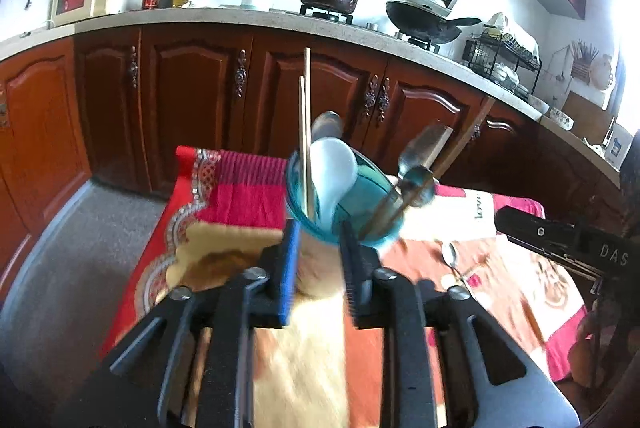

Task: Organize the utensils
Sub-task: 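Withdraw both open tools from the cup toward the spoon and gold fork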

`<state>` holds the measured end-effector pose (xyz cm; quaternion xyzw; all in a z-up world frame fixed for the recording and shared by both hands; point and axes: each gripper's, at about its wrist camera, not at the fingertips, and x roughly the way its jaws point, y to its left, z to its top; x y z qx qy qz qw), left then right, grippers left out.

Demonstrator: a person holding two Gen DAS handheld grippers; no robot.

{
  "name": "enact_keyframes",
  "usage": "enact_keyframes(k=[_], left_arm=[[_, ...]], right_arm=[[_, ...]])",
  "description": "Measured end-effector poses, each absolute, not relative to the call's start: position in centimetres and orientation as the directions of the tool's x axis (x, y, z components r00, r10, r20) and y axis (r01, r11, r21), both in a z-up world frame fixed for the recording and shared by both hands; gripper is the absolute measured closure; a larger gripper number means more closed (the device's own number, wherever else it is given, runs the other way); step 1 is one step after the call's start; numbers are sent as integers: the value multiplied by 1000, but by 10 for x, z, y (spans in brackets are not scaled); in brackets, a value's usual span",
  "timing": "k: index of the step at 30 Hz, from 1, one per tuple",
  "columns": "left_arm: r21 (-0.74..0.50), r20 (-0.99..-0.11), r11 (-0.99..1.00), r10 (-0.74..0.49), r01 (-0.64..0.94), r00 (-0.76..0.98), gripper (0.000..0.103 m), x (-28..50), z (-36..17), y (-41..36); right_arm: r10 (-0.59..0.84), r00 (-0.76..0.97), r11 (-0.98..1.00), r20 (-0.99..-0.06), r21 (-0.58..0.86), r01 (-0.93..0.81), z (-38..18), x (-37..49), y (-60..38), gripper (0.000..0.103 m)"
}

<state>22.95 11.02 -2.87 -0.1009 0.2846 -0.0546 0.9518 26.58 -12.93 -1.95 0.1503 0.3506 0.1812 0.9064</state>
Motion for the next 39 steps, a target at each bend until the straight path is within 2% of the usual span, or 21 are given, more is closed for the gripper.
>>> enact_keyframes(k=[5, 7, 11, 20, 30, 39], left_arm=[[-211, -559, 976, -166, 54, 812, 73, 183, -18, 80], [-222, -568, 972, -194, 78, 800, 70, 165, -12, 67], [-227, -574, 967, -231, 119, 786, 69, 134, 2, 41], [-266, -580, 946, -310, 185, 753, 67, 87, 27, 4], [-239, -571, 951, -303, 199, 763, 66, 56, 49, -10], [-219, -604, 957, -287, 192, 744, 66, 65, 36, -14]], right_arm=[[419, 682, 888, -600, 428, -168, -26, 226, -169, 45], [417, 681, 884, -602, 442, -151, -31, 210, -184, 39], [391, 683, 886, -617, 454, -96, -38, 179, -210, 39], [372, 721, 873, -584, 484, -58, -22, 121, -242, 39], [374, 754, 870, -541, 486, -83, 10, 94, -251, 39], [384, 742, 871, -550, 483, -92, 2, 103, -249, 39]])
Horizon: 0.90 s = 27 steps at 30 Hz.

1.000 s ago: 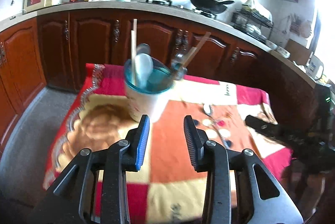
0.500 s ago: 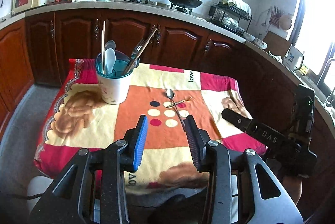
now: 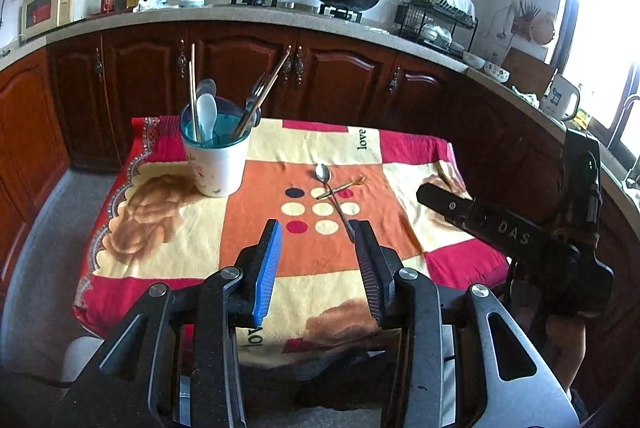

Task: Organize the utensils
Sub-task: 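Withdraw both open tools from the cup toward the spoon and gold fork, then grasp the metal spoon with the left tool while the right tool grasps the gold fork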

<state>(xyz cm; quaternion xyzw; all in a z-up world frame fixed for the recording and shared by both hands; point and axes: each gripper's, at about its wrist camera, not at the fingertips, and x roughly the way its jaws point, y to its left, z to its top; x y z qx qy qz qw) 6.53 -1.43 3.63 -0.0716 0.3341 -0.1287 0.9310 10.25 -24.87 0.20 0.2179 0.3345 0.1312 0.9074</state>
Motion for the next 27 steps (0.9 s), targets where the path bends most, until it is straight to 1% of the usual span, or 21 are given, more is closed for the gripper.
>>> enact_keyframes(k=[11, 15, 18, 22, 23, 24, 27], left_arm=[[-223, -658, 962, -267, 156, 704, 66, 113, 1, -21], [-248, -683, 959, -274, 138, 677, 66, 139, -18, -20], [-271, -706, 955, -281, 118, 650, 66, 161, -34, -19], [-288, -729, 950, -297, 117, 616, 66, 192, -53, -23], [-294, -732, 948, -304, 121, 610, 66, 200, -57, -25], [-296, -732, 947, -308, 123, 607, 66, 207, -59, -26], [-301, -744, 946, -310, 117, 592, 66, 233, -70, -31]], right_arm=[[385, 712, 886, -587, 451, -106, -17, 152, -258, 39], [398, 686, 886, -609, 449, -116, -28, 171, -263, 39], [410, 655, 881, -635, 460, -106, -41, 187, -268, 46], [421, 610, 873, -672, 482, -72, -64, 215, -277, 47], [419, 590, 875, -691, 480, -60, -73, 226, -280, 48], [414, 579, 879, -702, 474, -53, -77, 233, -280, 52], [441, 532, 862, -723, 507, -27, -98, 263, -289, 53]])
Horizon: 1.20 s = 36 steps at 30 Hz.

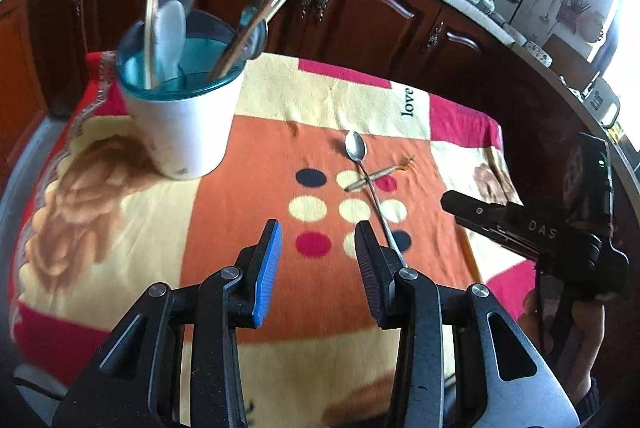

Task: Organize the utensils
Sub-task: 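Grasp the metal spoon with the left tool while the right tool grasps the gold fork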

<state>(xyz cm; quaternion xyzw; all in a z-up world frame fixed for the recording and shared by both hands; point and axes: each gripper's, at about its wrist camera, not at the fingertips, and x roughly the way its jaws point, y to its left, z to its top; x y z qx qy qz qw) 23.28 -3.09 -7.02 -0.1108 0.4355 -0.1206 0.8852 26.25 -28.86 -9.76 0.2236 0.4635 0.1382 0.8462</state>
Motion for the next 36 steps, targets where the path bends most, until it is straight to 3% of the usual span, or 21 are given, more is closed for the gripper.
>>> enact_keyframes(k=[5, 7, 14, 16, 20, 22, 25, 36], left_arm=[[-313, -753, 944, -316, 108, 577, 66, 260, -88, -40], [-320, -759, 942, -317, 97, 569, 66, 266, -97, -43], [-335, -784, 936, -340, 107, 520, 66, 278, -122, -51], [-337, -788, 936, -341, 104, 514, 66, 282, -125, -50], [-371, -802, 926, -359, 74, 478, 66, 299, -134, -53], [-376, -800, 922, -372, 90, 470, 66, 305, -133, -61], [-371, -798, 921, -383, 121, 466, 66, 317, -129, -74], [-386, -860, 914, -405, 123, 311, 67, 383, -153, -130]], right_arm=[[468, 483, 815, -740, 573, 90, -136, 319, -305, 54], [467, 474, 795, -746, 589, 145, -147, 337, -309, 60], [395, 525, 760, -754, 589, 275, -165, 382, -328, 62], [353, 530, 786, -771, 552, 279, -164, 386, -324, 71], [293, 520, 838, -803, 477, 265, -162, 392, -314, 79], [286, 511, 850, -811, 461, 256, -164, 396, -314, 92], [310, 512, 840, -801, 482, 247, -166, 396, -321, 97], [266, 572, 828, -776, 488, 277, -147, 372, -366, 99]])
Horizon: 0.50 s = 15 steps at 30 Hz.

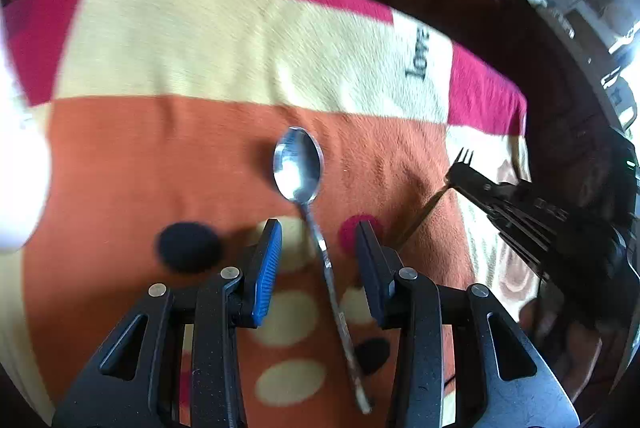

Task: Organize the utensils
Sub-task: 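Grasp the metal spoon with the left tool while the right tool grasps the gold fork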

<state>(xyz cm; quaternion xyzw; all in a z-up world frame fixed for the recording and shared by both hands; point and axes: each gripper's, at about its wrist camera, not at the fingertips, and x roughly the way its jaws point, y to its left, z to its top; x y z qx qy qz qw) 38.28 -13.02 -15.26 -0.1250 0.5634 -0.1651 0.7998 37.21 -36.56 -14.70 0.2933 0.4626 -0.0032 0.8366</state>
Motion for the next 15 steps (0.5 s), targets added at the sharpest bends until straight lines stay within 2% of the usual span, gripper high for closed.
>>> enact_keyframes(k=[3, 6, 9, 15], left_arm=[[-304, -885, 946, -325, 115, 332, 67, 392, -150, -145], [-168, -918, 978, -201, 123, 342, 79, 398, -151, -160], [-87, -930, 986, -131, 140, 343, 80, 404, -151, -170], [-184, -936, 980, -198, 76, 290, 80, 426, -151, -157]], right_arm=[[256, 572, 827, -779, 483, 287, -150, 371, -374, 99], [262, 579, 818, -772, 496, 292, -149, 367, -383, 99], [251, 588, 822, -769, 490, 290, -146, 365, -385, 99], [248, 602, 829, -759, 488, 274, -144, 365, -383, 99]])
